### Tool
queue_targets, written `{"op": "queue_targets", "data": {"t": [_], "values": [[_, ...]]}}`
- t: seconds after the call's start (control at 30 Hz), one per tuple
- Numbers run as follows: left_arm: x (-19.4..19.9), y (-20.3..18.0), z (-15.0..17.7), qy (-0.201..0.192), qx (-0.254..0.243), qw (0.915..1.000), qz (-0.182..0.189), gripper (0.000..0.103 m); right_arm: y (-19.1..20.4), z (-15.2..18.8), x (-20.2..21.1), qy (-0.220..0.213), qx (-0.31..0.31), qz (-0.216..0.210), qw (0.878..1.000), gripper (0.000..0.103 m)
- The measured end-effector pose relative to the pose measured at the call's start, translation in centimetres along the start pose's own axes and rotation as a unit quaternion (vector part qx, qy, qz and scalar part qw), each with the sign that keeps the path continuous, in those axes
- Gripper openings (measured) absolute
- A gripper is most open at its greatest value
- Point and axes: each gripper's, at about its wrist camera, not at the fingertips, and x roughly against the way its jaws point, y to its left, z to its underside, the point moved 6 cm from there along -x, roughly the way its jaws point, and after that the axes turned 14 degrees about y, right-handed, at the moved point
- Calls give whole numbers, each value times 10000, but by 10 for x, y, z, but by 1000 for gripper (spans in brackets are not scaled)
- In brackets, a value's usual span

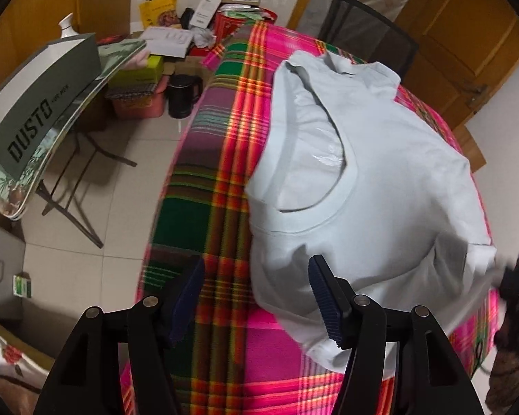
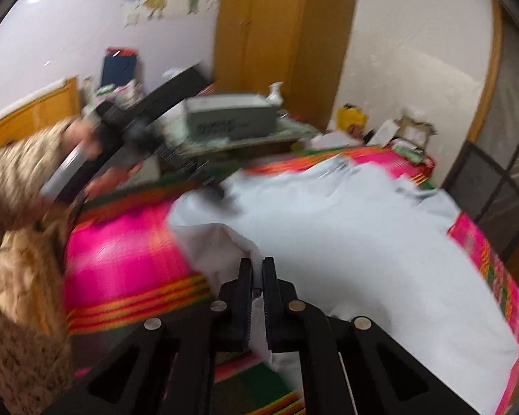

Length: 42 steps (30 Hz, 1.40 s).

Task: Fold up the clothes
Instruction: 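Fold the held shirt side over toward the collar with the right gripper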

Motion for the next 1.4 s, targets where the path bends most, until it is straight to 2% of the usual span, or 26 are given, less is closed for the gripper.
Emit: {"op": "queue_targets", "data": {"t": [0.2,0.37,0.6,0.87,0.97,1.1,1.23,1.4], "values": [[0,7,-7,-8,111,9999,-35,65,-52,-37,-22,15,-217,240,9995,6],[-1,8,-15,-1,124,9998,-131,65,-82,-52,-63,338,-297,326,9985,6],[-4,7,-17,8,80,9996,-280,65,-92,-66,-111,696,-137,172,9973,6],[-3,4,-13,44,64,9989,-458,66,-93,-72,-118,662,-171,63,9976,6],[4,4,-11,-74,117,9992,-376,66,-96,-73,-117,625,-247,77,9977,6],[16,-9,-3,-317,-91,9994,-33,66,-97,-69,-129,830,-318,176,9959,6],[28,-22,5,-551,-305,9976,302,66,-100,-67,-134,854,-467,137,9952,6],[3,-37,2,-179,-730,9970,187,64,-100,-66,-128,807,-475,137,9955,6]]}}
